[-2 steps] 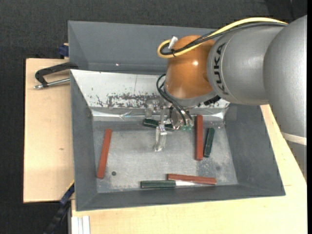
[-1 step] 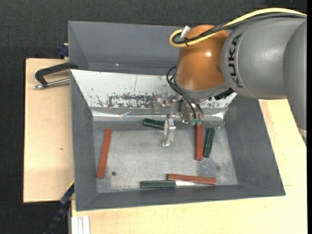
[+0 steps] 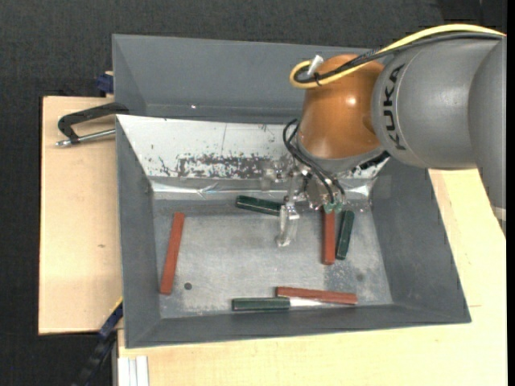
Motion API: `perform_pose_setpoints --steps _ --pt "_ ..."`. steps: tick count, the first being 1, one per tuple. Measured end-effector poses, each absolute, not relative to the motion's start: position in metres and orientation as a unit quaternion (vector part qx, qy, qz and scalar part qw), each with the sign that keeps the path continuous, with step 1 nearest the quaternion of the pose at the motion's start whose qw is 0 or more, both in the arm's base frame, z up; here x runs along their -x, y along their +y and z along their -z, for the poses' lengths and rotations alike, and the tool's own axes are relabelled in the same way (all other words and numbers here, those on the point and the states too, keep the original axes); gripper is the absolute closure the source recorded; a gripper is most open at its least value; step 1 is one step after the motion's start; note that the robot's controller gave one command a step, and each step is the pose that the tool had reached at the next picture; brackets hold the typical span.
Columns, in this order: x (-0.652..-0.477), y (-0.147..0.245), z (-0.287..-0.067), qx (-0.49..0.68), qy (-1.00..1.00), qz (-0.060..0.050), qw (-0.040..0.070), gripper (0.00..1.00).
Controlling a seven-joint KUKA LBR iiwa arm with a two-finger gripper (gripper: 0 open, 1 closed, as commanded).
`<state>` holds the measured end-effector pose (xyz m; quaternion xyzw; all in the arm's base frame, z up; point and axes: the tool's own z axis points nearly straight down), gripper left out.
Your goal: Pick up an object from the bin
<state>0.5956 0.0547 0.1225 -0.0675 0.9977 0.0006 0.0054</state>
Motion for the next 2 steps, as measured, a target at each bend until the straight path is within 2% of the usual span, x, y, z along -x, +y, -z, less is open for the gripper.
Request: perform_pose_setpoints --steps 1,2 --pt "-0.593 0.041 -0.08 0.083 0.997 -0.001 0.001 0.0" --pt "-0.606 0.047 -0.076 0.014 1.0 -0.001 0.006 1.0"
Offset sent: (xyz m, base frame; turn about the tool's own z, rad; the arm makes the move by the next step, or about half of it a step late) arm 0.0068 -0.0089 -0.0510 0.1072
